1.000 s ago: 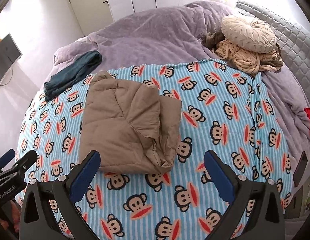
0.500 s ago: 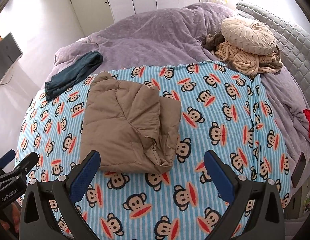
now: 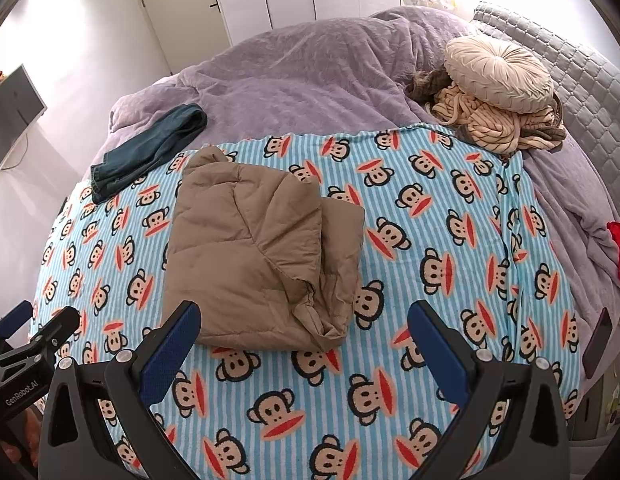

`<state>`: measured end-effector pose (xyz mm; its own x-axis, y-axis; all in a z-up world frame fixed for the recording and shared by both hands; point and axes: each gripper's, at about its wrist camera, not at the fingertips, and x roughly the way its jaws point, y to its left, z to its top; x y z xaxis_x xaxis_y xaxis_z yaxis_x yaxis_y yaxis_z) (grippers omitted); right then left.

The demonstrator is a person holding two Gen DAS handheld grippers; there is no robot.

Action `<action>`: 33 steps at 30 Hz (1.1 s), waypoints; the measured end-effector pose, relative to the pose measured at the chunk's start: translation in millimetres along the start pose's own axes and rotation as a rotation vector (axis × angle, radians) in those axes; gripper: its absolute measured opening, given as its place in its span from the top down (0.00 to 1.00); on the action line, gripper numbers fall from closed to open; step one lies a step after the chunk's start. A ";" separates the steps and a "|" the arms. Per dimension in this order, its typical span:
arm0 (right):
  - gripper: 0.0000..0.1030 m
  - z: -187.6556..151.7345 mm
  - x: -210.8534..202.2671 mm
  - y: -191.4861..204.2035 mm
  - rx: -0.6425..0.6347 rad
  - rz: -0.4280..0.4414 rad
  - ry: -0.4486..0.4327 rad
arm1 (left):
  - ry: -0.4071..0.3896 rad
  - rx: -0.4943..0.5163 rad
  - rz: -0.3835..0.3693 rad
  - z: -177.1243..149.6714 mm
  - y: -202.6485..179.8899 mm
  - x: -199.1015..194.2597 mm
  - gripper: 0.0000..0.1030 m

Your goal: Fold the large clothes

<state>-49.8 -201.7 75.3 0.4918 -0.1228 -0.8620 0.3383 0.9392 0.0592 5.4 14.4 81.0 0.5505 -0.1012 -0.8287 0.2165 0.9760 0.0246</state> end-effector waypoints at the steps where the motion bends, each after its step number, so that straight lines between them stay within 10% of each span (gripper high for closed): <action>1: 0.00 0.4 0.4 0.1 0.000 0.000 0.001 | 0.000 0.001 0.000 0.8 -0.2 0.7 0.00; 33: 0.00 0.1 2.1 0.4 -0.001 0.002 0.004 | 0.007 -0.002 0.000 2.3 0.3 5.5 0.00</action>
<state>-48.5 -201.7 73.6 0.4898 -0.1195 -0.8636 0.3367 0.9396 0.0609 10.4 13.7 77.7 0.5451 -0.1001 -0.8324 0.2153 0.9763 0.0236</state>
